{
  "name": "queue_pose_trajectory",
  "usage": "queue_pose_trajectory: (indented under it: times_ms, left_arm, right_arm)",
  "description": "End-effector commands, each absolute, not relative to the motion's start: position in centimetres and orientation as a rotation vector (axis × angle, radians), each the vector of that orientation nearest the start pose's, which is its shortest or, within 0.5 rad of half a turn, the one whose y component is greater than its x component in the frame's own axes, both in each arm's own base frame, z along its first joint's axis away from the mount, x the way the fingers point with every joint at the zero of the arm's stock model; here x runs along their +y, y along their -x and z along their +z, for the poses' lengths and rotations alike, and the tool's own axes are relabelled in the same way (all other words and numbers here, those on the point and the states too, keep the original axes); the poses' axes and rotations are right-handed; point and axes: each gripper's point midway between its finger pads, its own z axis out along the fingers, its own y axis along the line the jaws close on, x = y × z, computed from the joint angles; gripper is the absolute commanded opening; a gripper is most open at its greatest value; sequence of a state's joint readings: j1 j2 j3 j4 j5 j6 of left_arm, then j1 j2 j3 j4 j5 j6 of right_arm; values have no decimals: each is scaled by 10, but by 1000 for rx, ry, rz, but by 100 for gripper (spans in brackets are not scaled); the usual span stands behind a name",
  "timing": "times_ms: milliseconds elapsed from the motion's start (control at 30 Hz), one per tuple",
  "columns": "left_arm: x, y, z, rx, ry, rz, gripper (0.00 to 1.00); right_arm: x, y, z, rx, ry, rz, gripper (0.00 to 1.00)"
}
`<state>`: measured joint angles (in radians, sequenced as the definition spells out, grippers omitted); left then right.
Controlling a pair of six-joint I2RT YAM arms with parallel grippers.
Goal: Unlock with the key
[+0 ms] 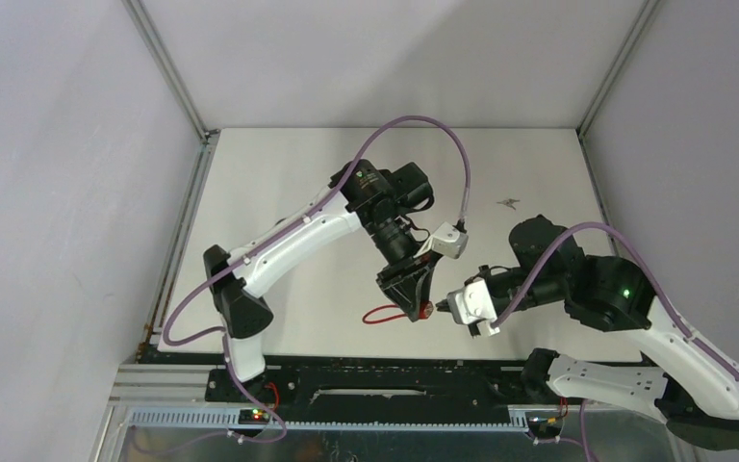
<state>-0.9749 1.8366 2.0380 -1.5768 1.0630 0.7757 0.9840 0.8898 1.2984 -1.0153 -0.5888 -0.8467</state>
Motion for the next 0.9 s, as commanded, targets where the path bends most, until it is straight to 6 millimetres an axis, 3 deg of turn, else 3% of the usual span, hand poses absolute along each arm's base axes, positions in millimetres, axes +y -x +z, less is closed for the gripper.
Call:
queue_pose_trajectory:
  times_ms: [0,867]
  left_arm:
    - [-351,-63,312,-1603,2144,1767,0]
    - [-349,-62,319,-1587,2172,1791,0]
  right_arm:
    - [237,-73,323,970,1853,669,0]
    - [240,-82,305,983,1876,600,0]
